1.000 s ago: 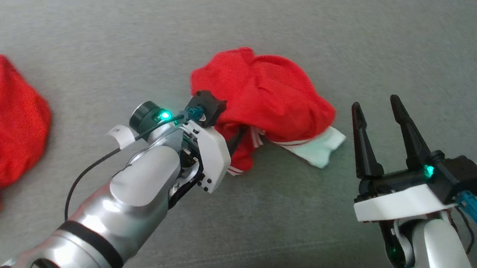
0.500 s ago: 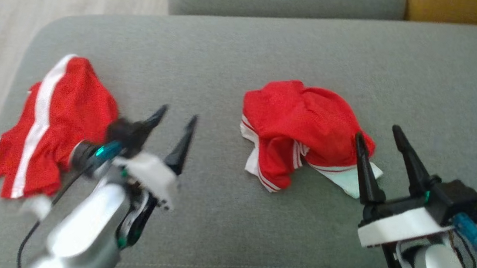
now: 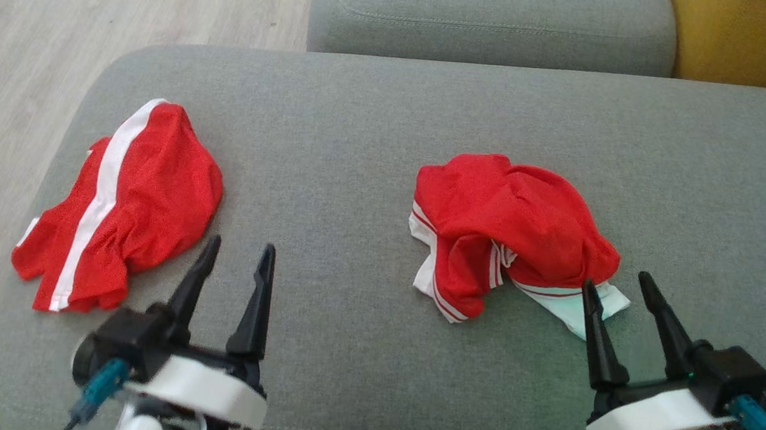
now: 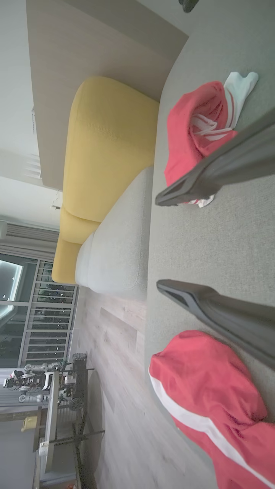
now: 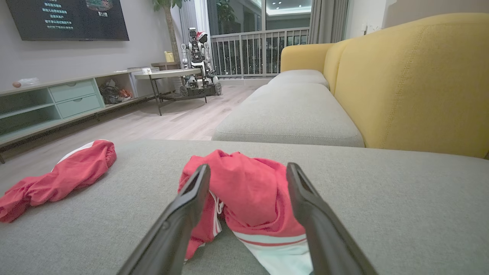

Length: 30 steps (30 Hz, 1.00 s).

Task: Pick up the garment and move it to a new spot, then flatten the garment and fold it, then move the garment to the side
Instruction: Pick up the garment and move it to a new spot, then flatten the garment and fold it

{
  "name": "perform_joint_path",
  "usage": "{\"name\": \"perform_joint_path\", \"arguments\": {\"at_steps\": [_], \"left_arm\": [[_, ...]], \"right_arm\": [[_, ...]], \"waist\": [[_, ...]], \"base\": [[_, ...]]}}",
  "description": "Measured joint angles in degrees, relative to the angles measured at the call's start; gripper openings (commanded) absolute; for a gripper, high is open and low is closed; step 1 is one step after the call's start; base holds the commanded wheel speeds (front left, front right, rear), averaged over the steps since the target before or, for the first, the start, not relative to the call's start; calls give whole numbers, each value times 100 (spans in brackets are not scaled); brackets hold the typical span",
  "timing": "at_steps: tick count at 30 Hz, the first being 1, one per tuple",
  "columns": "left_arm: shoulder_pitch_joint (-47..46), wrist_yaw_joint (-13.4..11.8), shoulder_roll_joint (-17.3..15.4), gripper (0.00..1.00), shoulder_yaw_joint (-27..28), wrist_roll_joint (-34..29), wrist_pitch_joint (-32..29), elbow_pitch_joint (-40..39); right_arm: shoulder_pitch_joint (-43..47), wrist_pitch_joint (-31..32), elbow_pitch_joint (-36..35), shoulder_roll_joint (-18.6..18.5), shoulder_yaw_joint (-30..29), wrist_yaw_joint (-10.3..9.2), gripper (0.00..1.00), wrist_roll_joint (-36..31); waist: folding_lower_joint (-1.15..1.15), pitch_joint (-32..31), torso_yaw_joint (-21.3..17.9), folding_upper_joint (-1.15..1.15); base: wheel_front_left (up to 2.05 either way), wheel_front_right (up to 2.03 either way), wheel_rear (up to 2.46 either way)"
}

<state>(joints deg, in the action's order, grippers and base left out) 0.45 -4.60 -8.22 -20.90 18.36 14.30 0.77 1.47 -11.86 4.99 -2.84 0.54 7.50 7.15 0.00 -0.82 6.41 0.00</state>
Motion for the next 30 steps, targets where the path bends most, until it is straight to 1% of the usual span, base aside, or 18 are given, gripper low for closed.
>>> {"name": "perform_joint_path", "arguments": {"at_steps": [2, 4, 8, 11, 14, 18, 21, 25, 30], "left_arm": [[183, 188, 152, 100, 166, -93, 0, 13], [281, 378, 235, 100, 310, -234, 0, 30], [282, 633, 368, 100, 582, -389, 0, 54], [278, 758, 436, 100, 721, -471, 0, 93], [272, 823, 482, 100, 783, -519, 0, 141], [194, 923, 495, 100, 797, -572, 0, 202], [107, 966, 504, 100, 769, -565, 0, 226], [-65, 953, 512, 100, 621, -359, 0, 226], [-265, 906, 522, 100, 494, -308, 0, 231]], "right_arm": [[38, -8, 34, 2, 25, 0, 100, 0], [40, -10, 58, 4, 48, 0, 100, 0], [35, -25, 59, 4, 55, 0, 100, 1], [32, -26, 59, 5, 55, 0, 100, 1], [12, -25, 63, 4, 220, 0, 100, 186], [-71, 64, 226, 5, 657, 0, 100, 201], [-275, 220, 519, 4, 826, 0, 100, 506], [-616, 280, 956, 0, 991, 0, 100, 490], [-1114, 396, 1553, -4, 1072, 0, 100, 378]], "waist": [[0, 2, -29, 0], [0, 8, -60, 0], [0, 37, -105, 0], [0, 74, -121, 0], [0, 147, -124, 0], [0, 276, -53, 0], [0, 391, 43, 0], [0, 607, 216, 0], [0, 880, 476, 0]], "base": [[0, 0, 0], [0, 0, 0], [0, 0, 0], [0, 0, 0], [0, 0, 0], [0, 0, 0], [0, 0, 0], [0, 0, 0], [0, 0, 0]]}}
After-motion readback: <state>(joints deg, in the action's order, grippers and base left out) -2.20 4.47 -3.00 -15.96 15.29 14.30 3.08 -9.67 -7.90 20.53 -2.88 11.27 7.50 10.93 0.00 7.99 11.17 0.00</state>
